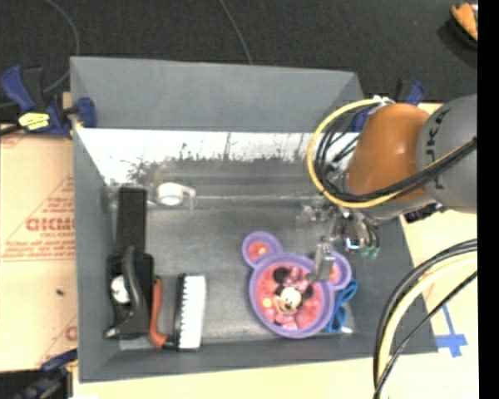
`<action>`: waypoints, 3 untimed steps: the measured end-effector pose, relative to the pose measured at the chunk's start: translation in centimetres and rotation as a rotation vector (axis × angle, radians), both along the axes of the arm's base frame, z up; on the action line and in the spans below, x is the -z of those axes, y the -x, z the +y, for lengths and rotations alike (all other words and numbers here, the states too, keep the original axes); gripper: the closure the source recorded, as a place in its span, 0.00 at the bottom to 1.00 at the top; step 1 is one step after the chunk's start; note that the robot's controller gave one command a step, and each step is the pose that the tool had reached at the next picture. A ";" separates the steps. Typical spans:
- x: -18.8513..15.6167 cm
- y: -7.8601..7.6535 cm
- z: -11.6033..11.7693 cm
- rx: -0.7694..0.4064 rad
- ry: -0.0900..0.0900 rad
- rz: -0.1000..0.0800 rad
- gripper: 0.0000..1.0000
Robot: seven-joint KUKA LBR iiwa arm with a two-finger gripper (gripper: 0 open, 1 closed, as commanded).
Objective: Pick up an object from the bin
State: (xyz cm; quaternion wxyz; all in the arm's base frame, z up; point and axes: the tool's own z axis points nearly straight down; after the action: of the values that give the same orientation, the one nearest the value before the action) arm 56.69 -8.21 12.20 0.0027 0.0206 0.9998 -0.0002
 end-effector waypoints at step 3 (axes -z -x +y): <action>5.1 -0.5 2.8 -0.089 0.004 -0.002 0.00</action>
Offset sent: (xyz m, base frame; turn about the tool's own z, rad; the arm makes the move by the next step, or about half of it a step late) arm -0.0067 0.0181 0.0035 0.1948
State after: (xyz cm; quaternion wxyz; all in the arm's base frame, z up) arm 57.17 -5.40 7.10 0.0040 -0.0241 0.9997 -0.0019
